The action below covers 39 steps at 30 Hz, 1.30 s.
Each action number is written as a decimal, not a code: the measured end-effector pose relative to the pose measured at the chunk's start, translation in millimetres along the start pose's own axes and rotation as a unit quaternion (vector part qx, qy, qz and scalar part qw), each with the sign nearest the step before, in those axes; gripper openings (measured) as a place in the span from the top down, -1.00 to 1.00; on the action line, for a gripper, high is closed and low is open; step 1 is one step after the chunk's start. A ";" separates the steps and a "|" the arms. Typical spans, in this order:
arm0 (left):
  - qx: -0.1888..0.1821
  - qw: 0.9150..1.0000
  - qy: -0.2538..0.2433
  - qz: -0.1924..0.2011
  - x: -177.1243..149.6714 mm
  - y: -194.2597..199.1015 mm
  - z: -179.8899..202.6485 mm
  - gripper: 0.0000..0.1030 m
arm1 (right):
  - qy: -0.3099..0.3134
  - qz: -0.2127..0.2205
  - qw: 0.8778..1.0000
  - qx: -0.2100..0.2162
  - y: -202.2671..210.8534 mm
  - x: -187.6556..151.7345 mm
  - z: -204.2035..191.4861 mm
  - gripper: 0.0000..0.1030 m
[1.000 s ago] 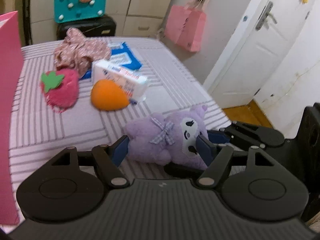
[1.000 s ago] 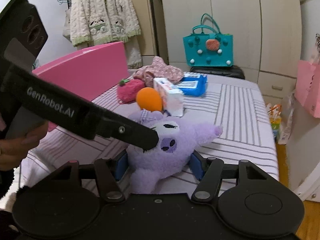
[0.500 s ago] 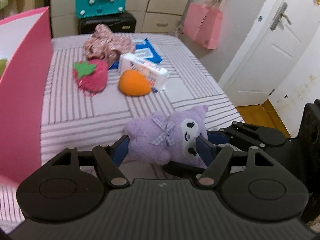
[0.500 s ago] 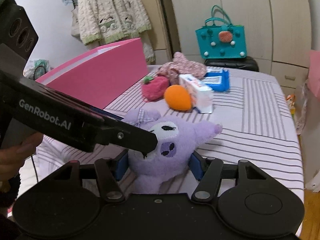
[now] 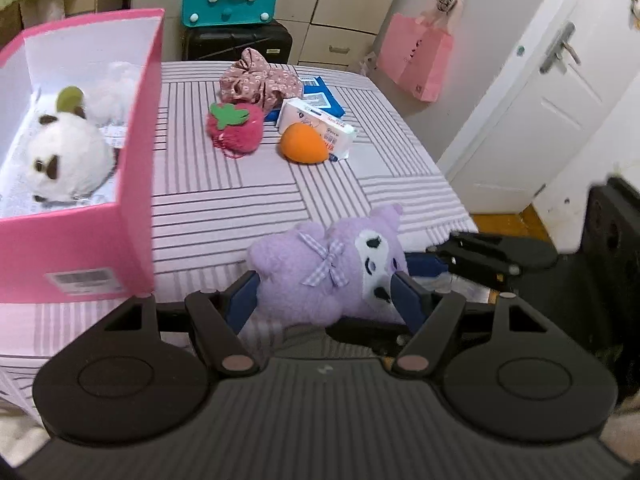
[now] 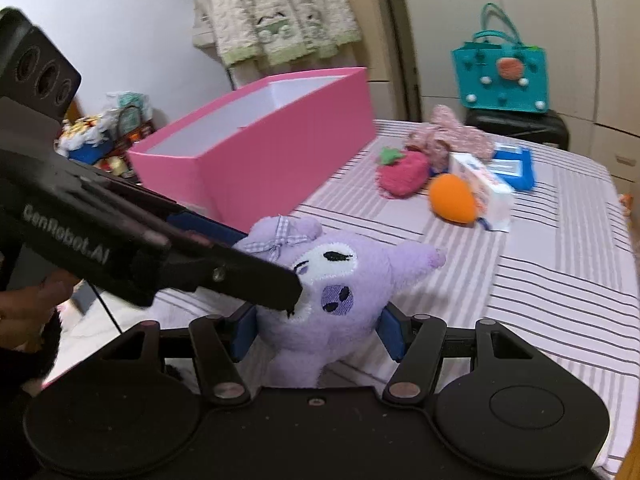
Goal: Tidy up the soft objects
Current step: 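Lift the purple plush with both grippers and carry it over the pink box, then lower the purple plush into the box and open both grippers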
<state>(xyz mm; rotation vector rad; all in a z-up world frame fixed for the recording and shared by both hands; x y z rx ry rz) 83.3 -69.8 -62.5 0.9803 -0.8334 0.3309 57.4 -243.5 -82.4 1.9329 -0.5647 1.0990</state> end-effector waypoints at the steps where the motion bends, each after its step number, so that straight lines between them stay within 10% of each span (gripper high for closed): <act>1: -0.001 1.000 -0.005 -0.004 -1.1 4.4 -1.9 -0.37 | -0.004 -0.004 1.000 0.010 -1.1 1.2 -3.3 -0.28; 18: 0.016 1.000 0.015 -0.016 -5.6 69.7 -35.9 -0.33 | 0.022 -0.030 0.996 0.087 -8.3 19.8 -66.7 -0.28; 39: 0.055 0.988 0.043 0.136 90.2 80.0 -104.6 -0.34 | 0.139 0.033 0.986 0.091 -75.1 137.2 -83.8 -0.27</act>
Point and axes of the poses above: each gripper's, at about its wrist camera, not at the fingertips, and y roughly against the way its jaws point, z to its right, x to its top, the point moved 3 cm from there along -y, roughly the way its jaws point, and after that the axes turned 13 degrees about z, right-handed, at the moved point
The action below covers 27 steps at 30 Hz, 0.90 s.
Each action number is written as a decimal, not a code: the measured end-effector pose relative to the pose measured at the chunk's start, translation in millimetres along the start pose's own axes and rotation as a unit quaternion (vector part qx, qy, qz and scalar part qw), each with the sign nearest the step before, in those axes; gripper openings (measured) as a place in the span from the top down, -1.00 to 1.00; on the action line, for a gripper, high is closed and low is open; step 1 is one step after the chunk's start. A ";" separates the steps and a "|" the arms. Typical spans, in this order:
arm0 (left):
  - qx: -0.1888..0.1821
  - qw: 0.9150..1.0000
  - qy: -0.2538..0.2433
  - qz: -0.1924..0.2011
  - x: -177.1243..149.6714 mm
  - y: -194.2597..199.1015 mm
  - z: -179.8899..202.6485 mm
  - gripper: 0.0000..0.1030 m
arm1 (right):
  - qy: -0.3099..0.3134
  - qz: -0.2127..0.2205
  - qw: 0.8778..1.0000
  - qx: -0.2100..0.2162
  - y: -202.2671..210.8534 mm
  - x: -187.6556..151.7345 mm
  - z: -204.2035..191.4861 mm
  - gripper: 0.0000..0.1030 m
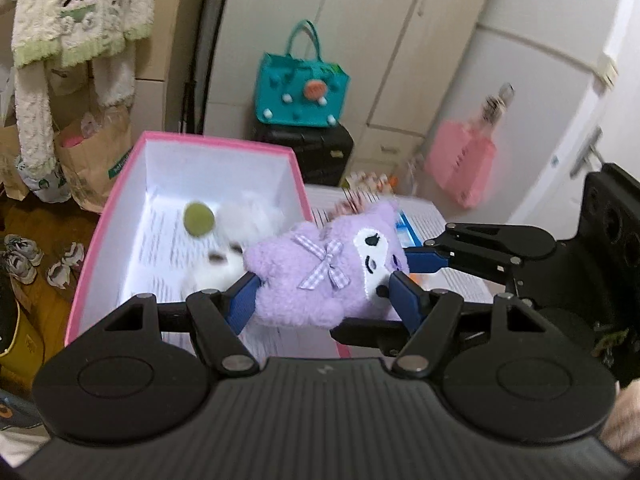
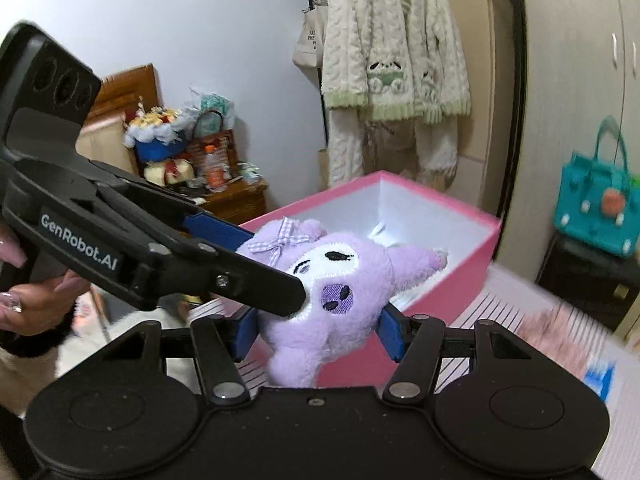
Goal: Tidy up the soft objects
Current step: 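Lower the purple plush into the box and open both grippers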
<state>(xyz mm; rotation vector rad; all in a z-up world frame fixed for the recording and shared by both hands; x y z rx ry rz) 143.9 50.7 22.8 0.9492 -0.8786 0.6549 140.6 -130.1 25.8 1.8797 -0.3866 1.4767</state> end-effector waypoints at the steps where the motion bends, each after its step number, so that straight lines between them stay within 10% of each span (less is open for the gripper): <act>1: 0.005 1.000 0.003 0.003 6.4 -6.3 -4.7 -0.34 | 0.007 -0.004 1.000 0.000 -8.0 5.9 3.9 -0.27; 10: 0.048 0.996 0.076 0.008 34.7 -73.7 -59.9 -0.37 | 0.031 -0.051 0.998 -0.002 -88.7 33.1 45.4 -0.27; 27: 0.052 0.969 0.223 -0.098 21.4 -174.6 -129.5 -0.39 | 0.150 -0.163 0.974 -0.042 -166.4 11.7 78.2 -0.30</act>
Point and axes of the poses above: each gripper's, at about its wrist camera, not at the fingertips, and y roughly against the way its jaws point, z to its right, x to its top, the point moved 3 cm from there along -y, roughly the way its jaws point, and after that the axes turned 13 degrees about z, right-handed, at the moved point
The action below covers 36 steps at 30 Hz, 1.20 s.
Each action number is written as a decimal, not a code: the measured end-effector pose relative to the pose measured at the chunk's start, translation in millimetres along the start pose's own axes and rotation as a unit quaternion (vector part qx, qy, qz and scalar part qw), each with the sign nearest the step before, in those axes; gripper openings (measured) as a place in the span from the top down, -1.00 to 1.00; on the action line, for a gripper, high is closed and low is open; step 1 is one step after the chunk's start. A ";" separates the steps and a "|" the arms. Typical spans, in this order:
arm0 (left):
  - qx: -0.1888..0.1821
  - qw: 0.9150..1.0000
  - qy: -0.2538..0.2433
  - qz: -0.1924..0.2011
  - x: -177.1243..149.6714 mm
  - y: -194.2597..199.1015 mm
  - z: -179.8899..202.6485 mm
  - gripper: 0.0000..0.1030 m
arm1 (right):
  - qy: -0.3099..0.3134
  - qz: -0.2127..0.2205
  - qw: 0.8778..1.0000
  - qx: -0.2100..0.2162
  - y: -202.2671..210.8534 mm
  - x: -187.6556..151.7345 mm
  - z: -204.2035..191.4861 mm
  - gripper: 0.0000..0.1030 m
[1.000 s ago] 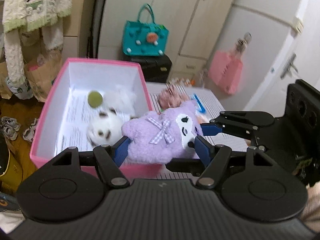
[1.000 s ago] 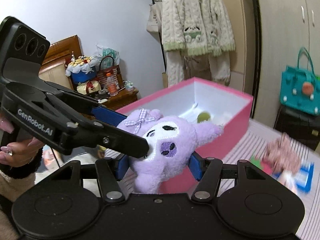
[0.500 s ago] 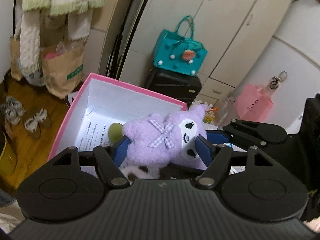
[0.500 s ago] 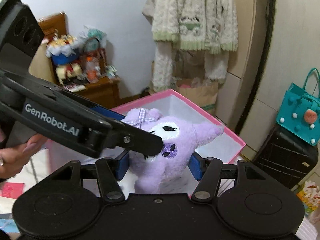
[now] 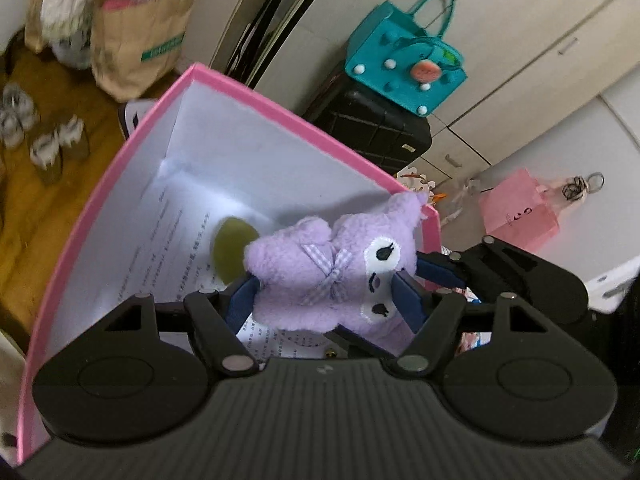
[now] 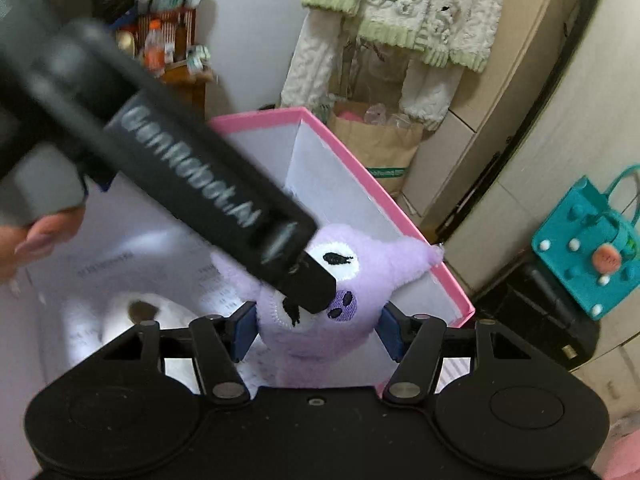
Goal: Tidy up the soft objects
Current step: 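Lower the purple plush into the box and open both grippers, then withdraw both grippers and move them toward the strawberry pouch and orange sponge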
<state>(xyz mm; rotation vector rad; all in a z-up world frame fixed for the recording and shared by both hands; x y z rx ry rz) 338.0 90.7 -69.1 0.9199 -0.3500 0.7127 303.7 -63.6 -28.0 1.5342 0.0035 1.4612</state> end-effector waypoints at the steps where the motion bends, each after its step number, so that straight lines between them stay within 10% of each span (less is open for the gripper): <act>1: -0.001 1.000 0.009 -0.002 0.6 -1.8 -2.3 -0.39 | 0.006 0.000 1.000 -0.003 -0.8 0.3 0.7 -0.31; 18: 0.047 0.995 -0.073 0.053 -5.6 30.1 7.6 -0.33 | 0.037 0.049 0.997 -0.044 41.2 -8.7 -0.6 -0.32; 36: 0.057 0.968 -0.227 0.089 -44.3 141.2 58.3 -0.36 | -0.064 0.115 0.991 0.023 160.1 -34.0 -26.8 -0.32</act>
Point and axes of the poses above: each gripper's, at about its wrist camera, not at the fingertips, and y roughly against the way its jaws point, z to its right, x to its top, the point moved 3 cm from there along -y, roughly the way its jaws point, and after that the axes turned 13 degrees about z, right-handed, at the moved point
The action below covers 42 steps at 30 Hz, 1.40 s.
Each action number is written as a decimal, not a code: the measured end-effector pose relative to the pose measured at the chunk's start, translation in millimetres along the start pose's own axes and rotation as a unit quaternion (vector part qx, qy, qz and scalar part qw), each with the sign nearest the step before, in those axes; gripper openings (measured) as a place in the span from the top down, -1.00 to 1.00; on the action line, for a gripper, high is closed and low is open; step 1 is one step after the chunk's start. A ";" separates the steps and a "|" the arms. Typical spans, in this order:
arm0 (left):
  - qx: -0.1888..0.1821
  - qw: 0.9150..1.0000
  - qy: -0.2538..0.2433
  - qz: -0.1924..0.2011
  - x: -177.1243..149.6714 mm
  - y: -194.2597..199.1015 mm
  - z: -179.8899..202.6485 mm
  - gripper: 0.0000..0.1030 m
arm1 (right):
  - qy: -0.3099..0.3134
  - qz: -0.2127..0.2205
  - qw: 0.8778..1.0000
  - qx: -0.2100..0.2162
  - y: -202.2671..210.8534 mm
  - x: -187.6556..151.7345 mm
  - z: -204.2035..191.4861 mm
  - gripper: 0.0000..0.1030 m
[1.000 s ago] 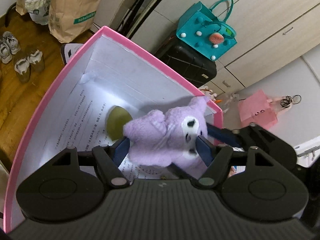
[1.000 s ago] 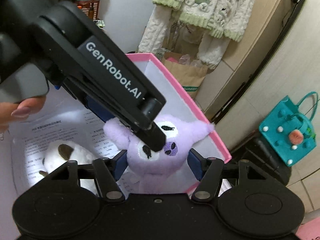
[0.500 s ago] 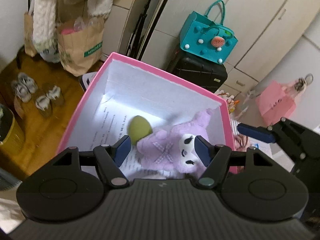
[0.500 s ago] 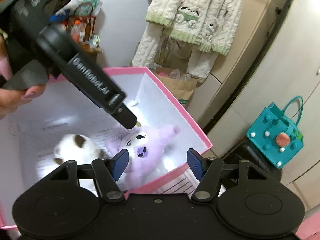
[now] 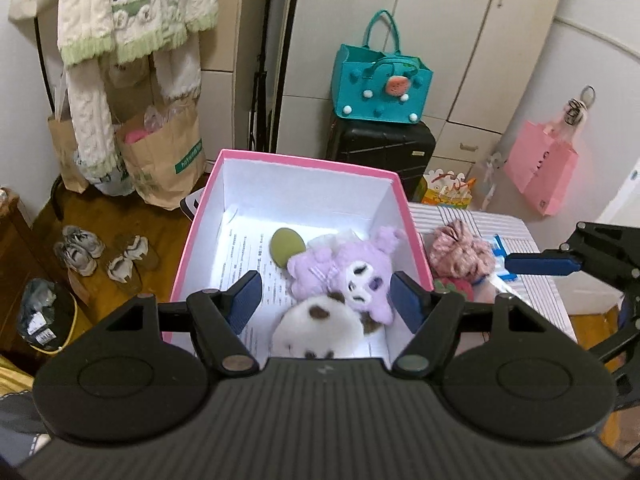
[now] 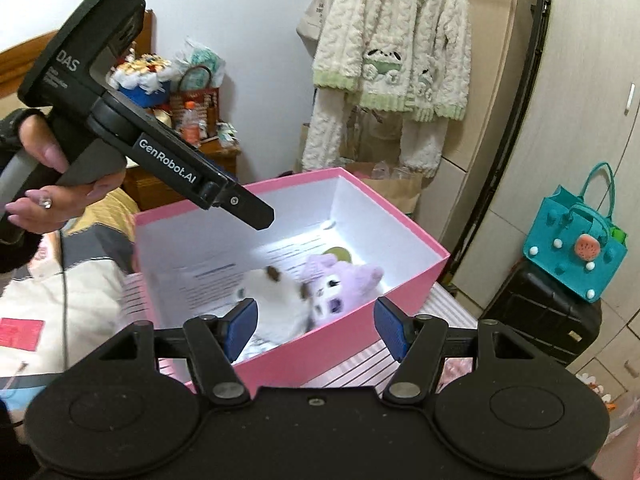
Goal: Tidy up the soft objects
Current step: 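Withdraw both grippers and move them toward the strawberry pouch and orange sponge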
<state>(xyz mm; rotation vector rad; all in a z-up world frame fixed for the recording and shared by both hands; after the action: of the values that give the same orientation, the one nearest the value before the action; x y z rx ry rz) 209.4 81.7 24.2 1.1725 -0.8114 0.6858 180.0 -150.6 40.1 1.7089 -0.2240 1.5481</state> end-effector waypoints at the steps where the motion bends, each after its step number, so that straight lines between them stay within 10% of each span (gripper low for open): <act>1: -0.001 1.000 -0.003 -0.001 -2.0 5.5 1.6 -0.36 | -0.001 0.003 1.000 0.004 6.0 0.0 -2.7 -0.32; 22: -0.087 0.992 -0.089 -0.024 -55.6 98.2 69.7 -0.40 | -0.066 0.005 0.998 0.006 111.1 -42.1 -29.6 -0.37; 42: -0.120 0.986 -0.117 -0.018 -79.8 16.1 145.0 -0.37 | -0.099 0.006 0.995 -0.021 116.2 -124.2 25.0 -0.40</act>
<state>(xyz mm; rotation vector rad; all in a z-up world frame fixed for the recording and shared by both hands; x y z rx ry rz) 125.6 -58.2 -8.5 1.0570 -1.0372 0.4111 98.9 -290.0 -19.4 1.8308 -0.3644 1.3732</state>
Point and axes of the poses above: each gripper's, at about its wrist camera, not at the fingertips, and y roughly against the way its jaws point, z to its right, x to its top, the point moved 3 cm from there along -y, roughly the way its jaws point, and after that the axes turned 13 degrees about z, right-handed, at the moved point
